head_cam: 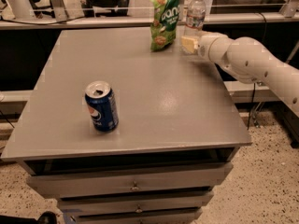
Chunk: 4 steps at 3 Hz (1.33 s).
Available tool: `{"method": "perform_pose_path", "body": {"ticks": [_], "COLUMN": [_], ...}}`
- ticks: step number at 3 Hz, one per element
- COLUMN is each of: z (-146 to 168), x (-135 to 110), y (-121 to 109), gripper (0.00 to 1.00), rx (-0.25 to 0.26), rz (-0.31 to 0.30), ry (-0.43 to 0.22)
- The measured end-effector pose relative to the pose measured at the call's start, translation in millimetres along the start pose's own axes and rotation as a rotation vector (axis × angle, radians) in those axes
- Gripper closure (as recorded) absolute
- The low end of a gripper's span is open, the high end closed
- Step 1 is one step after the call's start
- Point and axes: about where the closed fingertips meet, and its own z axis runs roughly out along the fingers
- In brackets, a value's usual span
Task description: Move water bottle near green rice chip bag
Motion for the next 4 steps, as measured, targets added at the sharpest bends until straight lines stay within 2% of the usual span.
{"method": "perform_pose_path", "body": {"ticks": [1, 2, 3, 4], "z": [-3.6, -12.2, -39.4, -78.3], "x": [4.6, 7.4, 4.1, -13.3], "y": [6.3, 20.7, 22.3, 21.6], "gripper": [0.0, 0.0, 0.0, 0.0], "rx": [-0.012, -0.047, -0.059, -0.077], "rz": [0.015, 0.024, -0.001, -0.047], "ry": [0.017, 0.041, 0.076, 0.078]}}
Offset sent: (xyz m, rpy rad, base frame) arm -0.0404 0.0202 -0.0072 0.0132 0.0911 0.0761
